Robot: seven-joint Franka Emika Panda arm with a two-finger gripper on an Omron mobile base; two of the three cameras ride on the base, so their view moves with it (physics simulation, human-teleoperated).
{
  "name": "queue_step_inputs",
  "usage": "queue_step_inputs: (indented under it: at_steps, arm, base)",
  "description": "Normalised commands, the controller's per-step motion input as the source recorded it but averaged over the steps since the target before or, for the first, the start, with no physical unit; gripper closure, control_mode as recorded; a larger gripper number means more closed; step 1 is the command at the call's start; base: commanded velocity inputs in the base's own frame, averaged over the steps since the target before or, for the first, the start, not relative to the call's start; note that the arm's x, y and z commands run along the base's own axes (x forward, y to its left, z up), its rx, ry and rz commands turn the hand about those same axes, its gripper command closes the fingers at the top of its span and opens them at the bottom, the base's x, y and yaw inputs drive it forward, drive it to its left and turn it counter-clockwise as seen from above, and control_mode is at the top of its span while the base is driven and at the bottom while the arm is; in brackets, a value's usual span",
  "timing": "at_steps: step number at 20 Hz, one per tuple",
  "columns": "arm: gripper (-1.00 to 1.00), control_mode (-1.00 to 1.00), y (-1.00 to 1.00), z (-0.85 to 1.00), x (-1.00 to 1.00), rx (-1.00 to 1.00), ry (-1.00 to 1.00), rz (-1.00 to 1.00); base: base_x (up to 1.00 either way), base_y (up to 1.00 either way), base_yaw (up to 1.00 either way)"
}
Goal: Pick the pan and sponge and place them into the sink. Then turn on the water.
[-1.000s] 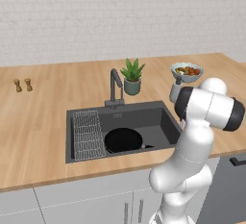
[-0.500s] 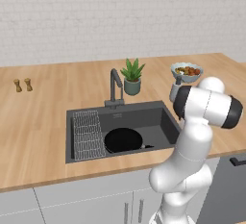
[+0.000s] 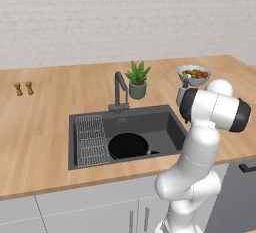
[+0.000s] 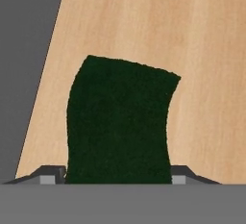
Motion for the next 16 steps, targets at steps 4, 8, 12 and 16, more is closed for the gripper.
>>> queue_step_inputs:
  at_steps: [4,8,12,16]
  arm:
    - [1.0,-1.0,0.0,0.0,0.0,0.0,0.0,0.0]
    - [1.0,-1.0,0.18,0.12,-0.02,0.0,0.0,0.0]
    - [1.0,-1.0,0.35,0.35,-0.02,0.0,0.0,0.01]
    - [1.0,-1.0,0.58,0.22,0.0,0.0,0.0,0.03]
  base:
    - [0.0,0.0,0.0]
    - [0.0,0.0,0.0]
    - [0.0,0.0,0.0]
    - [0.0,0.0,0.0]
